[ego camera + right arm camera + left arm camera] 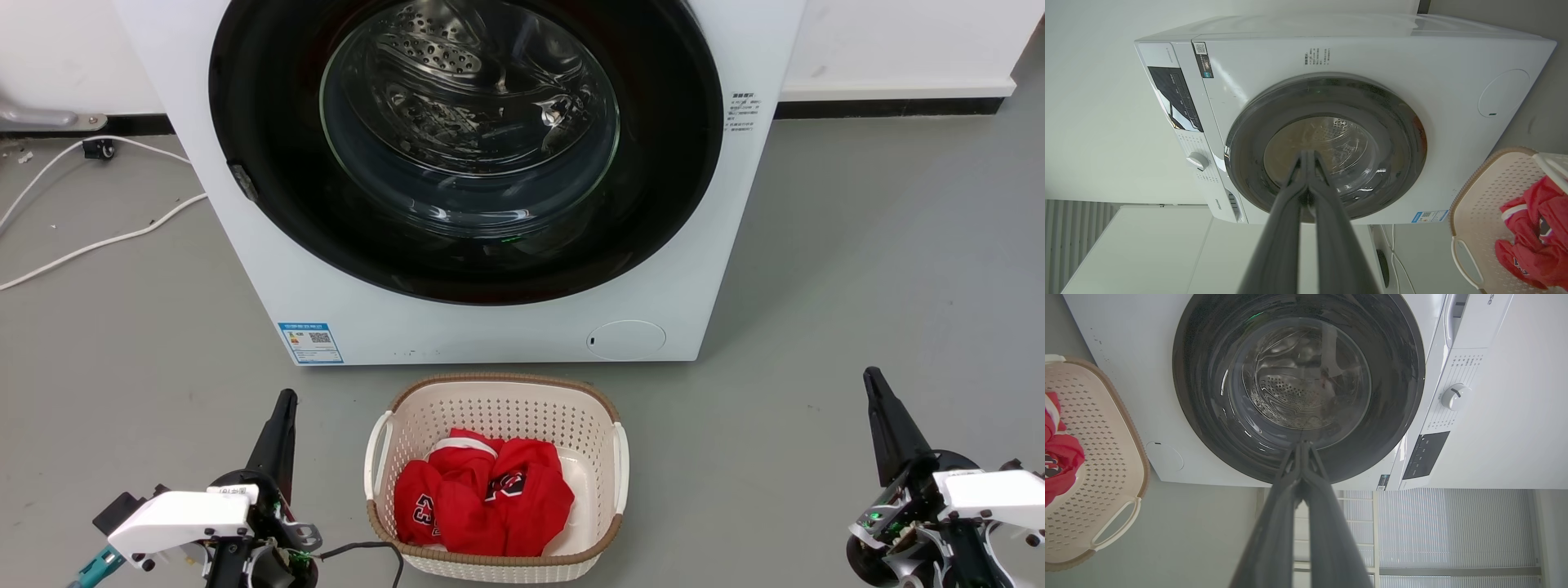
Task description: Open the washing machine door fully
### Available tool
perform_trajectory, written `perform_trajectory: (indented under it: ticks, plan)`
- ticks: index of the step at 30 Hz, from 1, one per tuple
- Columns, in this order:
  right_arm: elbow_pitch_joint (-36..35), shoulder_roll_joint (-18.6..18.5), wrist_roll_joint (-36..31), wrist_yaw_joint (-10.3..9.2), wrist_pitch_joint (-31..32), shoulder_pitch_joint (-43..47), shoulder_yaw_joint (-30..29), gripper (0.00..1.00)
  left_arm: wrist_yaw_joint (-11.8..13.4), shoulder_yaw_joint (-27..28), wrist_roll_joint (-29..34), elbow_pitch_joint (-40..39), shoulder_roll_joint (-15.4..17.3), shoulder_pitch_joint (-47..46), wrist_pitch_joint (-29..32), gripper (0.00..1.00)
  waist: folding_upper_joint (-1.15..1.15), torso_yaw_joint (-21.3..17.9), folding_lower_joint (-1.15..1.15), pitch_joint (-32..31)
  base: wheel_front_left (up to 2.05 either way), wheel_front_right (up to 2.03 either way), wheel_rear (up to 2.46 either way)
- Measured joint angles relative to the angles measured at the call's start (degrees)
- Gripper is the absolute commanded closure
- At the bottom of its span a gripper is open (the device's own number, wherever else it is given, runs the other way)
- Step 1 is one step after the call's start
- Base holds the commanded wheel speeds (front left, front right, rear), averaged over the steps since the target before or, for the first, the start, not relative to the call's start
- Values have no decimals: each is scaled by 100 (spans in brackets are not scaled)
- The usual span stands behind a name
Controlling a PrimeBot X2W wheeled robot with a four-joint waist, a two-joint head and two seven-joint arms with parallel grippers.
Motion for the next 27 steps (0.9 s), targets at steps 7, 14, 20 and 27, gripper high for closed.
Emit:
perform_trajectory:
  ticks: [7,14,20,27]
  plan:
    - [1,8,-2,0,5,-1,-11,0,-1,3,2,1,-2,0,1,0,0,0,0,0,0,0,0]
    - [130,43,2,-1,-87,226,51,0,18,-62,1,151,-43,191,-75,0,0,-2,0,0,0,0,0]
    - [-40,46,-71,0,-256,237,105,0,18,-179,119,-44,-38,191,-255,0,0,-8,0,-2,0,0,0]
    - [-266,47,-647,0,-428,289,130,0,18,-164,667,-328,-31,191,-439,0,0,-11,0,-4,0,0,0]
